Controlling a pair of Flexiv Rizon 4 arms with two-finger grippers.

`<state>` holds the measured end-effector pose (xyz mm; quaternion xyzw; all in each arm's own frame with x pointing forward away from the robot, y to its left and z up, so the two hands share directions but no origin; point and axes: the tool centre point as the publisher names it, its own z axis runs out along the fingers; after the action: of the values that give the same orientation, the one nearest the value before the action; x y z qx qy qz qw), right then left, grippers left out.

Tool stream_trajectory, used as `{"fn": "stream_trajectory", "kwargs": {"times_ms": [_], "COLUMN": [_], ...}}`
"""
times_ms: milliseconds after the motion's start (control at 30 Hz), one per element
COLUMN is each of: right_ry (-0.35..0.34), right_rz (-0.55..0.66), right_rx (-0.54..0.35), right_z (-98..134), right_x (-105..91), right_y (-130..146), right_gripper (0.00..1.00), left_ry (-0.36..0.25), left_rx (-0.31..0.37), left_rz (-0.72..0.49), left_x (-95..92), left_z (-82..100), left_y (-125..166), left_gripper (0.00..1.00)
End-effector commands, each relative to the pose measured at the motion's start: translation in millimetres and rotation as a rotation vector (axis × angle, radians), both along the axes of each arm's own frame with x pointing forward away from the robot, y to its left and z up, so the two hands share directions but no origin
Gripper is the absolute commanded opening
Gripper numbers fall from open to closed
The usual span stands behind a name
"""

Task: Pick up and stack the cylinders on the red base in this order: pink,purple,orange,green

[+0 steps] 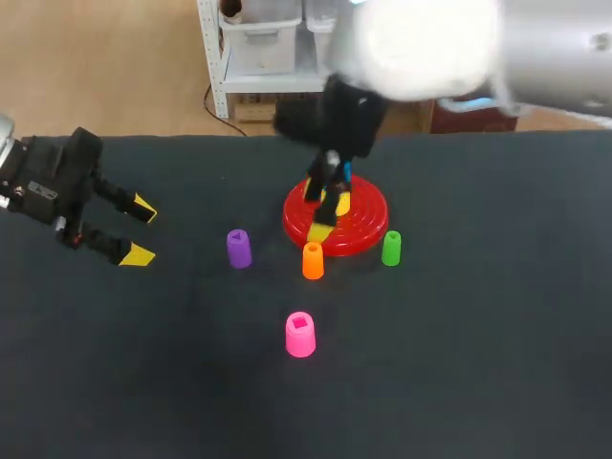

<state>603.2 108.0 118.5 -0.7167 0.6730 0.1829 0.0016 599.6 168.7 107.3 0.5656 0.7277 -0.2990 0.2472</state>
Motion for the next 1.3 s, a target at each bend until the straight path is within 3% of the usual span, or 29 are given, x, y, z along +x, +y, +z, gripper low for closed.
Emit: {"fn": "stream_trajectory", "kwargs": {"times_ms": [33, 167, 400, 700, 1000, 1300], "right_ry": [0.004, -0.047, -0.094, -0.142, -0.106, -0.105], "right_rz": [0.230, 0.234, 0.152, 0.066, 0.024, 0.028], "right_rx": [-0.356, -0.484, -0.452, -0.402, -0.348, -0.359], "right_z": [-18.4, -31.1, -35.8, -35.5, -48.6, -60.7], "right_x": [-17.5, -42.2, -65.7, -65.3, -71.4, -80.5], "right_y": [21.0, 20.0, 10.9, 9.1, 13.5, 22.8], "right_gripper": [1.00, 1.00, 1.00, 1.00, 1.00, 1.00], "left_ry": [-0.003, -0.003, -0.003, -0.003, -0.003, -0.003], "left_rx": [-0.003, -0.003, -0.003, -0.003, -0.003, -0.003], "left_rz": [-0.001, -0.001, -0.001, -0.001, -0.001, -0.001], "left_x": [-0.3, -0.3, -0.3, -0.3, -0.3, -0.3], "left_z": [-1.2, -1.2, -1.2, -1.2, -1.2, -1.2], "left_y": [0.9, 0.9, 0.9, 0.9, 0.9, 0.9], "left_gripper": [1.00, 1.00, 1.00, 1.00, 1.00, 1.00]}}
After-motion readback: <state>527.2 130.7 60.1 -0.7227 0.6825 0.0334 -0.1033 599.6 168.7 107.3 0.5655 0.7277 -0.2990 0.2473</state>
